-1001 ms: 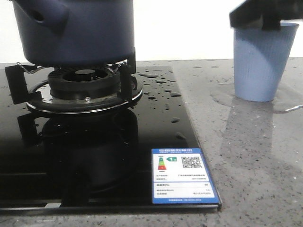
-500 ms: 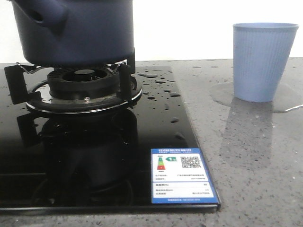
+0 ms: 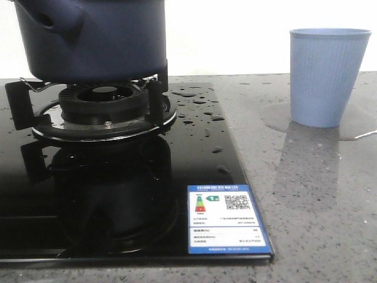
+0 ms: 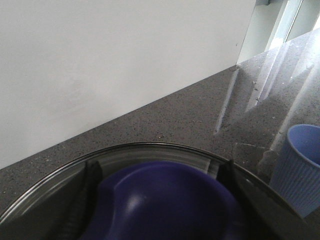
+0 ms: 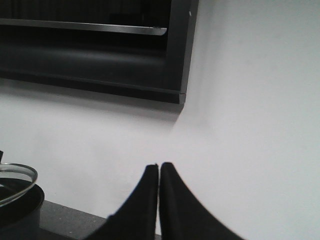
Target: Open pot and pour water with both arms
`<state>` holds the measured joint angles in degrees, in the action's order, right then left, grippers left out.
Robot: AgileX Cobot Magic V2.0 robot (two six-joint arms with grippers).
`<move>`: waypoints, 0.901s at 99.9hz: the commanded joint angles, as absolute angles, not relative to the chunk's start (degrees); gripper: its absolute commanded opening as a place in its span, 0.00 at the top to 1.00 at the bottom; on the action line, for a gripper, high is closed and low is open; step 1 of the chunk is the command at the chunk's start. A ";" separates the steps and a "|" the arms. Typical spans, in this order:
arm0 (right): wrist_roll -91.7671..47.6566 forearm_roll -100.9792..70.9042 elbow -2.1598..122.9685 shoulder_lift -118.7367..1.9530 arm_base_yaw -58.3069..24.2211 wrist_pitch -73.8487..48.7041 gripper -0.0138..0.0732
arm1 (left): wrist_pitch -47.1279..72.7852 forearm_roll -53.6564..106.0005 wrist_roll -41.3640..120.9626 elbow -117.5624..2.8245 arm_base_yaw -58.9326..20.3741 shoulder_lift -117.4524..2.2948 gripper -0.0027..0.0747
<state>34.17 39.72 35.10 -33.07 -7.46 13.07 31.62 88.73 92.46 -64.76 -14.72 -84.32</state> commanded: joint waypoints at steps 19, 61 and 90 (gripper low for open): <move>34.44 39.01 36.69 -32.92 -7.09 15.33 0.91 | 28.49 91.98 92.36 -67.23 -15.15 -82.26 0.30; 37.09 41.66 34.74 -28.19 -7.09 9.55 0.93 | 24.52 91.13 85.65 -64.50 -14.39 -63.01 0.69; 41.30 42.86 20.02 -12.78 -7.09 9.14 0.93 | 15.15 90.35 85.65 -44.47 -14.39 -36.27 0.99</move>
